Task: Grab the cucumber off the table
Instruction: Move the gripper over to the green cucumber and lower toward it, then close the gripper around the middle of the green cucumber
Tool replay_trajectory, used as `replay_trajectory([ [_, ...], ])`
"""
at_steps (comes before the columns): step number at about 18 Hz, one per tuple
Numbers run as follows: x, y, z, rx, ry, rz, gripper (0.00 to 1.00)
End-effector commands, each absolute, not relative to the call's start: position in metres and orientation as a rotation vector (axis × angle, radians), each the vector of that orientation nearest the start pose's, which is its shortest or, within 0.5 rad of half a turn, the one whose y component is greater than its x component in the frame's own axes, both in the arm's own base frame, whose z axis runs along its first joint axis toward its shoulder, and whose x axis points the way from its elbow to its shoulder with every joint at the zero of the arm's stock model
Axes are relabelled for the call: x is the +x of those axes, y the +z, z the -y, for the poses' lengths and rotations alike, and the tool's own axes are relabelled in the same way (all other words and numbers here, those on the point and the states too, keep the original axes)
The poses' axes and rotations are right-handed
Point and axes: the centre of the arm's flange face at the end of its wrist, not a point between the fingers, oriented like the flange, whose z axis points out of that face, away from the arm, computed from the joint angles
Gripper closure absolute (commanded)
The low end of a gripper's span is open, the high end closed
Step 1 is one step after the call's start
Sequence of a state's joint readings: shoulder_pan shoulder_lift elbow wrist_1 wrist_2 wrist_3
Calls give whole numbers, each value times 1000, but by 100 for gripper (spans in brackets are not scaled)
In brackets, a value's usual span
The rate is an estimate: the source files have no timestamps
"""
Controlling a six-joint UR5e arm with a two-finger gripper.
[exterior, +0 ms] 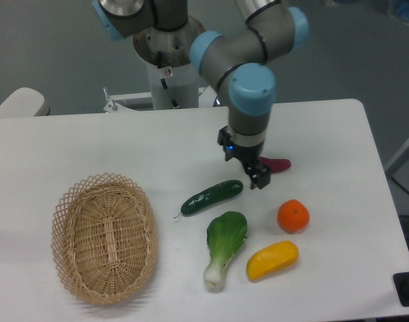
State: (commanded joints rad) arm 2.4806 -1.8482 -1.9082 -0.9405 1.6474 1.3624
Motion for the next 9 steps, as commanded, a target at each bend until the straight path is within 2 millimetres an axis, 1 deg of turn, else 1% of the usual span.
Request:
replay_trajectory([
  [3,-337,232,-446,-3130,74,-730,0],
  [7,-336,219,-451,-3132,57,-767,0],
  [9,-334,217,-456,-3123,70,-787,0],
])
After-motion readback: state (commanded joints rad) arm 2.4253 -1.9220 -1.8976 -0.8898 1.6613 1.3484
